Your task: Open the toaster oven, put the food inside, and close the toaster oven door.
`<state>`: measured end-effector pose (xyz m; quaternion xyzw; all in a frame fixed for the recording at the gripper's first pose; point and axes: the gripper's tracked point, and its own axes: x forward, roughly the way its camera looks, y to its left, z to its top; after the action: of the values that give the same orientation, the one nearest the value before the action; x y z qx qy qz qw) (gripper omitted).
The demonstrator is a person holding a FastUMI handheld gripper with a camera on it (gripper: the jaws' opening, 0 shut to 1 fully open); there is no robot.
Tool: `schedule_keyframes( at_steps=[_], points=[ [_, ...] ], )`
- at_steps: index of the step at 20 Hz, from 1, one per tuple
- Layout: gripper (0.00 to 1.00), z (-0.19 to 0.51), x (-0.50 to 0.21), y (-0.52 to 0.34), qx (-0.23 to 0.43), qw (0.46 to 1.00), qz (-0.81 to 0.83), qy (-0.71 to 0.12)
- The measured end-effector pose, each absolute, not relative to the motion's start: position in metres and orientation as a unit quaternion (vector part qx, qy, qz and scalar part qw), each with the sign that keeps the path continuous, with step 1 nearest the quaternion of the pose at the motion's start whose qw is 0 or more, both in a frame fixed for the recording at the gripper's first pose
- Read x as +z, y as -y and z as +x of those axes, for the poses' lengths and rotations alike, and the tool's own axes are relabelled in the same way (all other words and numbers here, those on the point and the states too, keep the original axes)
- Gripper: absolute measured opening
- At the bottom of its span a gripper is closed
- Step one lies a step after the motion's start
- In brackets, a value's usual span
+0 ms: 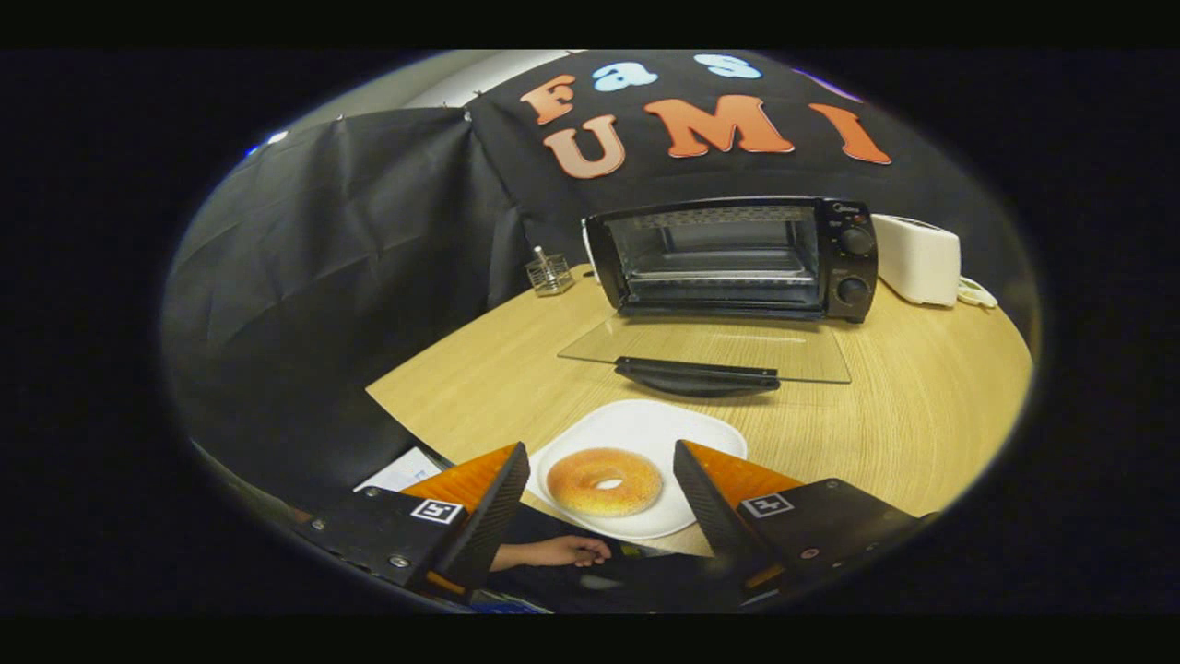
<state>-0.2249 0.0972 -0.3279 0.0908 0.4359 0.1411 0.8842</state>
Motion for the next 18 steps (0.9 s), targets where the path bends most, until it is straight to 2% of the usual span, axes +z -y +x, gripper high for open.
schedule_keyframes(
  at_steps=[5,9,12,13,14,17,18],
  points=[
    [0.94,-0.232,-0.359,-0.101,0.136,0.865,0.083,-0.475],
    [0.8,-0.235,-0.361,-0.1,0.131,0.865,0.099,-0.474],
    [0.57,-0.234,-0.361,-0.104,0.134,0.859,0.119,-0.48],
    [0.52,-0.232,-0.361,-0.105,0.134,0.858,0.127,-0.48],
    [0.41,-0.232,-0.359,-0.105,0.132,0.858,0.135,-0.479],
    [0.24,-0.225,-0.35,-0.104,0.127,0.863,0.154,-0.465],
    [0.23,-0.223,-0.344,-0.106,0.131,0.863,0.169,-0.458]
  ],
)
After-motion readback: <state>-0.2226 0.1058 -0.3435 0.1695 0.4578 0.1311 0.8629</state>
